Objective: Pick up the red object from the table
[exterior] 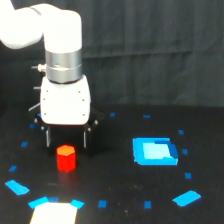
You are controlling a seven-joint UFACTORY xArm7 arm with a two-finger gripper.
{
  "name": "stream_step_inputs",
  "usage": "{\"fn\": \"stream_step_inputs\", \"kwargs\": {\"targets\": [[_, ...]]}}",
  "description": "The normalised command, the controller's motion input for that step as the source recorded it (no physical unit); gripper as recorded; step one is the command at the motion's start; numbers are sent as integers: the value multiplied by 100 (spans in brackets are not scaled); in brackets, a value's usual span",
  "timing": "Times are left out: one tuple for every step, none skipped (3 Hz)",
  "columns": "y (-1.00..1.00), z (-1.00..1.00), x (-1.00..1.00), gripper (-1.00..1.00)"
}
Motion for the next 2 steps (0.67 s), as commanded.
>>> {"fn": "stream_step_inputs", "kwargs": {"targets": [[-40,-43,-19,87],[-37,-35,-8,79]]}}
